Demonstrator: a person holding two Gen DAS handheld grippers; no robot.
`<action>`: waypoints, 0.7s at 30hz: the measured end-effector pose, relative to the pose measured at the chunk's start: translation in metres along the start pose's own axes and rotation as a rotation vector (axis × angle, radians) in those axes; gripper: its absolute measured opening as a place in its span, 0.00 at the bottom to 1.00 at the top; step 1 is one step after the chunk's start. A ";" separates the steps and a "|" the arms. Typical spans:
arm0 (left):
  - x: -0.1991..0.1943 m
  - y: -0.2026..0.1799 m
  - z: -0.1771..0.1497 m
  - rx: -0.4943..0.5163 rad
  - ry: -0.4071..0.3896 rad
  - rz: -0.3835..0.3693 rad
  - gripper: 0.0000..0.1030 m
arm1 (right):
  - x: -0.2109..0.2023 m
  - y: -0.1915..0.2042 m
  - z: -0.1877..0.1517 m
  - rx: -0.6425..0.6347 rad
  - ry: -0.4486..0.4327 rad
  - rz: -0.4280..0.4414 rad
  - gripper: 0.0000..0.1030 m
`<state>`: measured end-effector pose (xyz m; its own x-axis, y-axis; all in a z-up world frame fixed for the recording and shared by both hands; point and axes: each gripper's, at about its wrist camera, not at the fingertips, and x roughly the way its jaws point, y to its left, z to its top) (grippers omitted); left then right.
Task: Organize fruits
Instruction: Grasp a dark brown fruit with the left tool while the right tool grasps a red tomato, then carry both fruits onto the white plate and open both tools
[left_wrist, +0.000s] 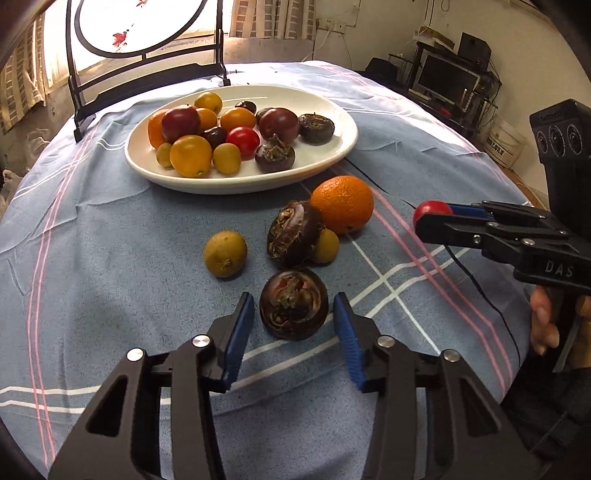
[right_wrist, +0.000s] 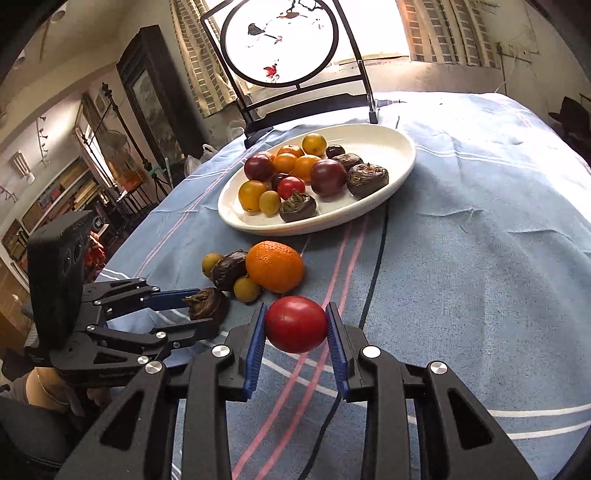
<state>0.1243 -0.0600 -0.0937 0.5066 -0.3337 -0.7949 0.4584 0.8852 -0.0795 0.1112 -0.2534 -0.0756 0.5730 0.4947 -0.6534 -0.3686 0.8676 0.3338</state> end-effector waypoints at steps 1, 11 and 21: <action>0.001 0.000 0.001 -0.001 0.001 -0.002 0.36 | 0.000 0.001 0.000 -0.010 -0.006 0.002 0.31; -0.030 0.004 -0.008 -0.016 -0.091 -0.004 0.36 | -0.003 0.004 0.000 -0.041 -0.022 0.022 0.31; -0.067 0.027 0.024 -0.045 -0.221 -0.036 0.36 | -0.017 -0.002 0.033 -0.020 -0.052 0.022 0.31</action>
<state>0.1203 -0.0217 -0.0284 0.6405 -0.4237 -0.6405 0.4485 0.8834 -0.1359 0.1263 -0.2620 -0.0430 0.6016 0.5162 -0.6096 -0.3961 0.8555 0.3336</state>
